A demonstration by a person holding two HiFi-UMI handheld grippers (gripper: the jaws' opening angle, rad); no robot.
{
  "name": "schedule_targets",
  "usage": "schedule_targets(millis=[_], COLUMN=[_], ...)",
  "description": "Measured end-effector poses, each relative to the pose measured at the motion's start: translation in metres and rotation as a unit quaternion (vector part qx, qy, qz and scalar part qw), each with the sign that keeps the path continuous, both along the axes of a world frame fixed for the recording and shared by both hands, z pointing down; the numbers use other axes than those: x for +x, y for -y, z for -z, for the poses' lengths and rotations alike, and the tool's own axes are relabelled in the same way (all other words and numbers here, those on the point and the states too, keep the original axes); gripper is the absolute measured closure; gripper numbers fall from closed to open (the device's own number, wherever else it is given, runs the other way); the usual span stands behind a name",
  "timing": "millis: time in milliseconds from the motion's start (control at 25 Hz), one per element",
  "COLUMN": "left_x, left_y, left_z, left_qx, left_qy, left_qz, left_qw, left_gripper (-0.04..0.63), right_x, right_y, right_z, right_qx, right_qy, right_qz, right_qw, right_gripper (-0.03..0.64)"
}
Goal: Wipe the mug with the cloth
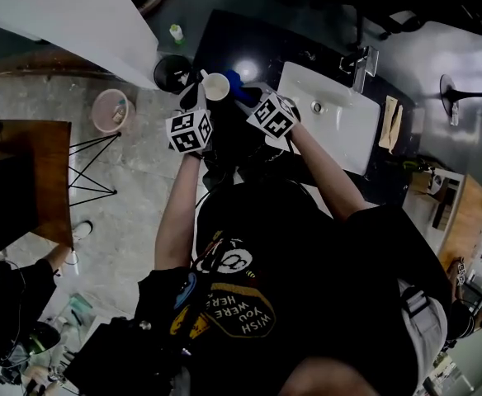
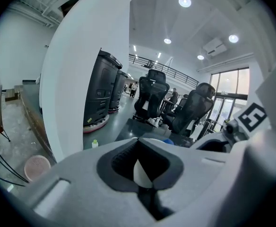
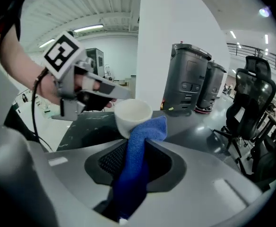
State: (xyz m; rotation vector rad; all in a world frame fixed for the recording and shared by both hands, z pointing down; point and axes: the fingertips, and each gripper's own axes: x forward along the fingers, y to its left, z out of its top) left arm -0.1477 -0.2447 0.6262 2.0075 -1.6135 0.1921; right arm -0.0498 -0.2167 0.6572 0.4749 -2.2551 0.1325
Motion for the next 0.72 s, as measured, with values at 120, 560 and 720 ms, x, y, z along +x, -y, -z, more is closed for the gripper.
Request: schedule_targets(millis=[120,560,720], left_x=[0.0,0.0,0.005], left_y=[0.002,0.001,0.005], left_z=[0.001,0.001,0.0], left_qx=[0.001,-0.001,-0.004], left_qy=[0.005,0.002,0.011], left_qz=[0.007,0.011,0.007], left_qw=[1.0,0.9999,0.9999], left_gripper=[0.592,0.592,0.593], right_x=[0.007,-0.008,0.007], right_y=[-0.034,0.02,-0.04], right_z=[0.009,-0.003,-0.006], right_qx=[-0.006,0.017,-0.017], right_qy=[0.006,-0.044,-0.042], right_qz=[0.054,0.018,0.072], right_qw=[0.999,0.999,0.996], right_gripper=[0.504,0.505,0.505])
